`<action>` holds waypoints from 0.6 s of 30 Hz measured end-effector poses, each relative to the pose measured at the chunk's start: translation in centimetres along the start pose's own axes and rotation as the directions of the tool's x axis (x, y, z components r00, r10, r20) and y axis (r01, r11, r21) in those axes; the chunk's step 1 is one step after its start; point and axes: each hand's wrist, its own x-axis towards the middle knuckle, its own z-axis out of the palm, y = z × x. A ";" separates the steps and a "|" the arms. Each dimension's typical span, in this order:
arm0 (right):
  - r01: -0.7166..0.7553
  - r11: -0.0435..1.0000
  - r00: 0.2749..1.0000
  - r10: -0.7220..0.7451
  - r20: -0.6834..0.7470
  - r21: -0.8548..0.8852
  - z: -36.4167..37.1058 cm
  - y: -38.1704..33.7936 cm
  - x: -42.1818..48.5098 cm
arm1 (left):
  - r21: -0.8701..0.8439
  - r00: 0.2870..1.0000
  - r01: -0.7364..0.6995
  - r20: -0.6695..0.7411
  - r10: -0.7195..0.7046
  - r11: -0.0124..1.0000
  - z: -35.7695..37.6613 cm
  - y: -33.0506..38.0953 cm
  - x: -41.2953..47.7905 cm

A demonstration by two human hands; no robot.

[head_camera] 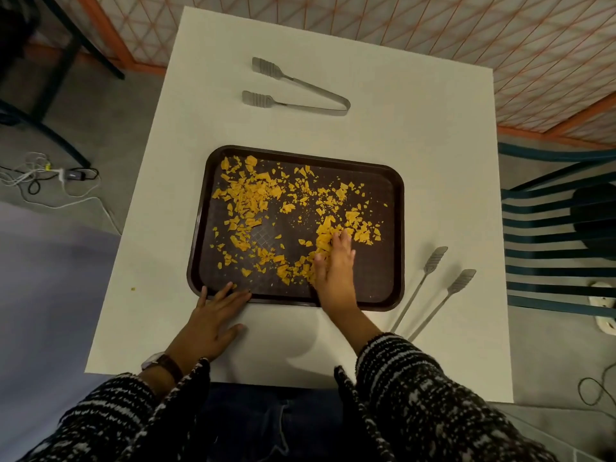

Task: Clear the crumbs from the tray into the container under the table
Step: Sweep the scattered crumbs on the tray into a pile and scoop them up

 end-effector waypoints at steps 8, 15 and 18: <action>-0.115 0.992 0.978 0.105 -0.182 -0.045 -5.6 5.2 4.0 | -0.120 0.792 0.251 -0.545 -0.275 0.961 -3.0 -0.3 2.5; -0.073 0.981 0.991 0.051 -0.124 -0.179 -3.0 4.2 4.5 | -0.402 0.667 0.476 -0.414 -0.619 0.782 -4.7 -2.7 7.8; 0.027 0.985 0.999 -0.031 -0.018 -0.172 -1.0 2.3 3.4 | -0.383 0.687 0.446 -0.432 -0.584 0.809 -4.3 -3.5 7.6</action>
